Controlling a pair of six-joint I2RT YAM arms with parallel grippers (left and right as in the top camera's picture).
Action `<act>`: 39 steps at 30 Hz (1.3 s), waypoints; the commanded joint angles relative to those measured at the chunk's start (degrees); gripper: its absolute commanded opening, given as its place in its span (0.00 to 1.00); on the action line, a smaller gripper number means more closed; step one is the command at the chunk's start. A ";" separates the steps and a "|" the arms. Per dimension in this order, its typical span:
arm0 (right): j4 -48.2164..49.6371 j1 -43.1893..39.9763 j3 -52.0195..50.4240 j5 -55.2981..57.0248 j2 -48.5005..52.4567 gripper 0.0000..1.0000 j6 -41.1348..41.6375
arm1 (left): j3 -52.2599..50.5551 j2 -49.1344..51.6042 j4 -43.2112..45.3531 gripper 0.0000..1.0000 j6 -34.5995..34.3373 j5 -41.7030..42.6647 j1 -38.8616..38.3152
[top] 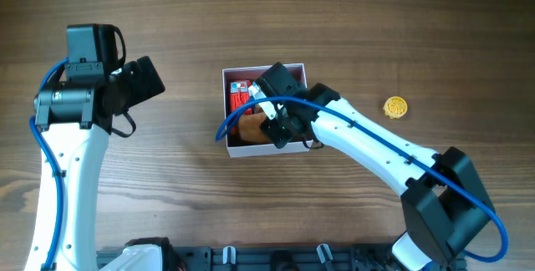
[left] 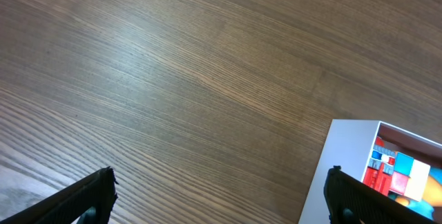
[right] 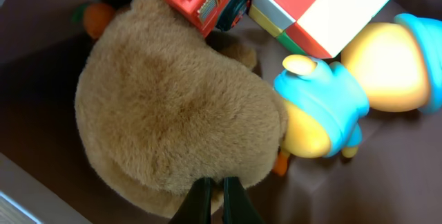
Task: Pack container
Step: 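Place the plush bear into the box and release it, then grasp the yellow round toy with the right gripper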
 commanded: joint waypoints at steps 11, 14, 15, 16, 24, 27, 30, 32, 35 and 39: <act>4.35 -0.28 -2.40 -5.81 0.87 0.16 2.36 | 0.31 0.26 -0.63 0.97 -0.50 -0.37 0.37; 4.04 -0.28 -2.40 -5.75 0.87 0.22 2.34 | 0.31 0.26 -0.63 0.97 -0.50 -0.37 0.37; 3.78 -0.28 -2.40 -5.55 0.87 0.22 2.32 | 0.31 0.26 -0.61 0.97 -0.50 -0.37 0.37; 3.39 -0.31 -2.40 -5.35 0.87 0.22 2.34 | 0.31 0.26 -0.61 0.98 -0.50 -0.37 0.37; -0.02 -0.31 3.13 6.64 -4.50 0.22 4.70 | 0.31 0.26 -0.61 0.98 -0.50 -0.37 0.37; -4.68 -1.92 9.40 9.66 -12.20 0.49 6.01 | 0.31 0.26 -0.57 0.98 -0.50 -0.37 0.37; -9.51 -10.71 11.06 11.43 -20.83 0.64 16.94 | 0.31 0.26 -0.57 0.98 -0.50 -0.37 0.37; -15.54 -20.41 11.02 10.51 -24.46 0.75 25.66 | 0.31 0.26 -0.57 0.98 -0.50 -0.37 0.37; -22.97 -38.73 9.70 5.20 -24.68 1.00 28.26 | 0.31 0.26 -0.57 0.98 -0.50 -0.37 0.37; -21.75 -50.66 3.32 1.01 -20.55 1.00 24.13 | 0.31 0.26 -0.59 0.98 -0.50 -0.37 0.37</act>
